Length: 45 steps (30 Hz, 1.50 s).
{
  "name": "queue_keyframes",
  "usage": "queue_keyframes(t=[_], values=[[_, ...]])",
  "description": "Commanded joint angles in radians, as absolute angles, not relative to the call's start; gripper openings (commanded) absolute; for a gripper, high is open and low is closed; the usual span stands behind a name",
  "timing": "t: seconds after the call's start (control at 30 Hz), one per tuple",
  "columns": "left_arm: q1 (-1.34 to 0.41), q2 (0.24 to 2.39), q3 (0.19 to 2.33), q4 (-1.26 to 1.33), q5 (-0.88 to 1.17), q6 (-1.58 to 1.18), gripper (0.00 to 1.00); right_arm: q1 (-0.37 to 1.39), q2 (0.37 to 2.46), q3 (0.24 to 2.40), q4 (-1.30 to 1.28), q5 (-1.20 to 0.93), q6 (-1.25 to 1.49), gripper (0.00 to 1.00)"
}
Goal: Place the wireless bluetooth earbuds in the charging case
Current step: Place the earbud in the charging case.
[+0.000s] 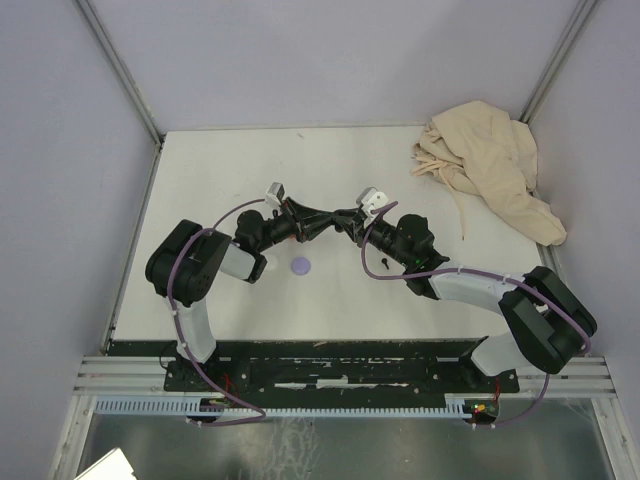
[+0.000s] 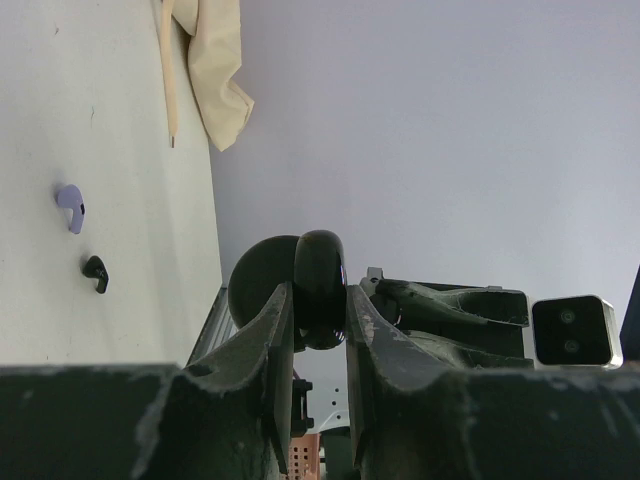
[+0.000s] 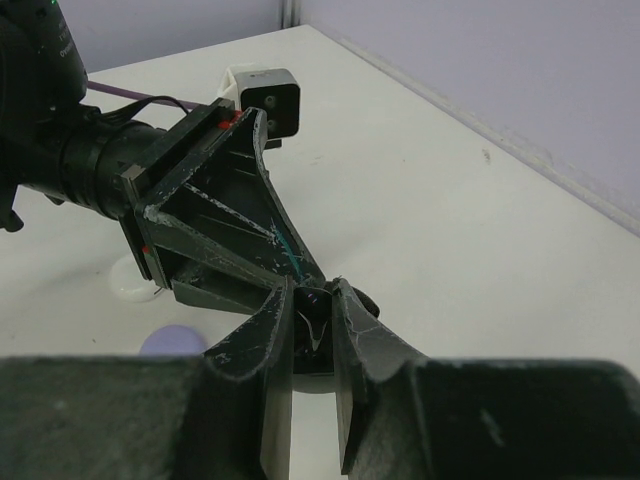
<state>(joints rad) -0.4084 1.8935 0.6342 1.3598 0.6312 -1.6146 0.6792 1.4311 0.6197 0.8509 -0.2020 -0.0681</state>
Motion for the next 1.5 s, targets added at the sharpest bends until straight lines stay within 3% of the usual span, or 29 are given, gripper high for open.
queue_keyframes(t=[0.0, 0.87, 0.9, 1.0, 1.1, 1.33, 1.47], values=[[-0.414, 1.846, 0.664, 1.366, 0.65, -1.589, 0.03, 0.685, 1.442, 0.651, 0.877, -0.211, -0.08, 0.02], [-0.413, 1.815, 0.676, 1.339, 0.653, -1.579, 0.03, 0.686, 1.462, 0.637, 0.844, -0.192, -0.103, 0.02], [-0.413, 1.815, 0.678, 1.339, 0.652, -1.58, 0.03, 0.687, 1.459, 0.639, 0.838, -0.196, -0.102, 0.05], [-0.414, 1.816, 0.682, 1.327, 0.651, -1.572, 0.03, 0.687, 1.451, 0.645, 0.817, -0.197, -0.082, 0.35], [-0.413, 1.817, 0.687, 1.312, 0.648, -1.558, 0.03, 0.686, 1.422, 0.648, 0.813, -0.198, -0.055, 0.52], [-0.411, 1.84, 0.689, 1.29, 0.64, -1.529, 0.03, 0.686, 1.267, 0.633, 0.767, -0.102, -0.019, 0.61], [-0.405, 1.861, 0.683, 1.293, 0.641, -1.515, 0.03, 0.685, 1.168, 0.754, 0.363, 0.179, 0.083, 0.67]])
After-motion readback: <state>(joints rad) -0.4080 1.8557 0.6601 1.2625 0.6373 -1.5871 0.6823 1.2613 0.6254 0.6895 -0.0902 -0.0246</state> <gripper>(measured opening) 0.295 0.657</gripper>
